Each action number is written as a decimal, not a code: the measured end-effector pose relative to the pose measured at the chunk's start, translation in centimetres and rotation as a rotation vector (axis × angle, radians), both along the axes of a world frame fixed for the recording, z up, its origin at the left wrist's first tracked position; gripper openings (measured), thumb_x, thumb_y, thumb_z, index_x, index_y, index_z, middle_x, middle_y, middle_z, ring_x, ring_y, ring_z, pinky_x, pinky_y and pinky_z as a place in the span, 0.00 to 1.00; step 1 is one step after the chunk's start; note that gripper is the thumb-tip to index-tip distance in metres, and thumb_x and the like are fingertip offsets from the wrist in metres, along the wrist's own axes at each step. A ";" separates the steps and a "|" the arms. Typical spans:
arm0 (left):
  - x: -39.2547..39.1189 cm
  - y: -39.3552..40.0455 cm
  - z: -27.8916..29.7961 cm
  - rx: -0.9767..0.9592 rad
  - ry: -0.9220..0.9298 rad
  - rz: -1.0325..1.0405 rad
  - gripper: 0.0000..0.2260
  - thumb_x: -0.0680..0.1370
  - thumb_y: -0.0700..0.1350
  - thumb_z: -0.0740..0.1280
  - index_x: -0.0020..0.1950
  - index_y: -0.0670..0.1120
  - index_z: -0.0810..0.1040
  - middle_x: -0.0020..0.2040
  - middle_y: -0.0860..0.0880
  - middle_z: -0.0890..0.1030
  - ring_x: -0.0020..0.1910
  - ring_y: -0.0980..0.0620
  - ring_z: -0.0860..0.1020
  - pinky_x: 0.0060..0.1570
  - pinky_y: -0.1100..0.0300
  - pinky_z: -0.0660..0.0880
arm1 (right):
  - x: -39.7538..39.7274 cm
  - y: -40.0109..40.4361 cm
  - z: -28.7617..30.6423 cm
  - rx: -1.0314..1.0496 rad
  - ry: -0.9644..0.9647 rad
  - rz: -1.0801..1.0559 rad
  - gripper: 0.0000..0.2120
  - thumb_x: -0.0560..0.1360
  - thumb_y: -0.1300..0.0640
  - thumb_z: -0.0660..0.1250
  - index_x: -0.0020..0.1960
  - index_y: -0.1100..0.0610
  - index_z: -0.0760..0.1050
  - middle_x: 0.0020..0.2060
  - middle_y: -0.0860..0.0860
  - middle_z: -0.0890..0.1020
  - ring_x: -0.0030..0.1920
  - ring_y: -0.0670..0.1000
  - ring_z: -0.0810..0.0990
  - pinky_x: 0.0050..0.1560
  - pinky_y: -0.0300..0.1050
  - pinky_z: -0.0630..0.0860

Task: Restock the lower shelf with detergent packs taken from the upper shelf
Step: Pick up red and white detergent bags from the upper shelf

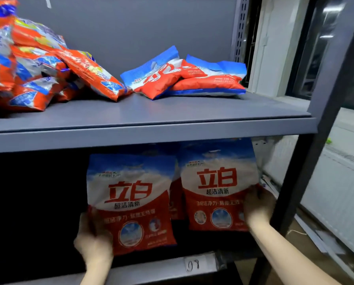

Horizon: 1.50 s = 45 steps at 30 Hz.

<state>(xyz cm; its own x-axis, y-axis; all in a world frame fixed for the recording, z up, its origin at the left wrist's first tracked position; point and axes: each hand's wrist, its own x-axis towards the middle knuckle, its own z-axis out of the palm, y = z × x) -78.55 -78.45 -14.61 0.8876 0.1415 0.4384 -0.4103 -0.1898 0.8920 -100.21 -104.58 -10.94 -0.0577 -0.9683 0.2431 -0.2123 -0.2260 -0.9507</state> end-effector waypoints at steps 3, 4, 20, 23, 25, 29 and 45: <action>0.9 -2.8 -1.6 0.042 -0.041 -0.072 0.20 0.82 0.57 0.52 0.62 0.44 0.73 0.52 0.37 0.80 0.48 0.39 0.80 0.48 0.46 0.77 | 0.7 -2.0 -1.8 0.016 -0.004 -0.006 0.17 0.81 0.56 0.55 0.39 0.59 0.76 0.36 0.60 0.80 0.36 0.55 0.77 0.40 0.50 0.73; 1.1 -3.6 -2.3 0.044 -0.039 -0.085 0.22 0.82 0.59 0.51 0.64 0.45 0.72 0.53 0.36 0.80 0.48 0.38 0.80 0.48 0.43 0.78 | 0.9 -2.4 -2.6 0.015 0.006 0.004 0.17 0.82 0.55 0.54 0.41 0.58 0.77 0.39 0.59 0.81 0.39 0.57 0.79 0.44 0.52 0.75; -2.0 -6.1 -3.5 0.840 -0.497 -0.230 0.31 0.73 0.65 0.57 0.69 0.47 0.67 0.73 0.39 0.65 0.72 0.36 0.60 0.69 0.36 0.51 | 1.7 2.6 -5.7 -0.746 0.897 0.421 0.37 0.68 0.30 0.59 0.73 0.43 0.60 0.74 0.48 0.63 0.75 0.58 0.54 0.67 0.73 0.54; -2.8 -6.9 -3.7 1.126 -0.632 -0.386 0.38 0.70 0.75 0.54 0.74 0.56 0.61 0.77 0.44 0.59 0.75 0.36 0.52 0.68 0.31 0.45 | 1.1 2.4 -7.4 -0.499 1.068 0.431 0.51 0.59 0.17 0.50 0.75 0.36 0.39 0.77 0.43 0.38 0.75 0.60 0.32 0.66 0.74 0.32; -2.6 -7.3 -3.7 1.197 -0.591 -0.402 0.40 0.68 0.77 0.51 0.75 0.57 0.58 0.77 0.44 0.57 0.75 0.34 0.51 0.66 0.28 0.46 | 1.1 2.0 -8.3 -0.405 1.047 0.402 0.52 0.57 0.15 0.47 0.73 0.33 0.31 0.74 0.41 0.31 0.72 0.59 0.25 0.65 0.72 0.27; -2.5 -8.5 -3.1 1.228 -0.474 -0.440 0.42 0.68 0.77 0.50 0.76 0.55 0.58 0.77 0.41 0.57 0.75 0.33 0.53 0.64 0.24 0.47 | 2.0 0.6 -8.1 -0.346 0.973 0.442 0.51 0.57 0.15 0.47 0.72 0.32 0.30 0.73 0.41 0.29 0.71 0.56 0.23 0.63 0.69 0.24; -3.8 -8.5 0.6 1.259 -0.194 -0.602 0.32 0.78 0.64 0.56 0.78 0.59 0.46 0.79 0.52 0.40 0.76 0.45 0.35 0.73 0.39 0.39 | 0.2 0.9 -2.8 -0.177 1.030 0.650 0.36 0.76 0.42 0.62 0.75 0.36 0.43 0.77 0.41 0.41 0.76 0.56 0.37 0.74 0.65 0.41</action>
<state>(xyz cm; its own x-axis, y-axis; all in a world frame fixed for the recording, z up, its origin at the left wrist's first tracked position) -82.40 -86.95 -14.00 0.5826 -0.8058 0.1060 -0.8083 -0.5609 0.1788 -100.00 -103.69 -13.77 0.7193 -0.6944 0.0206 -0.6450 -0.6785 -0.3517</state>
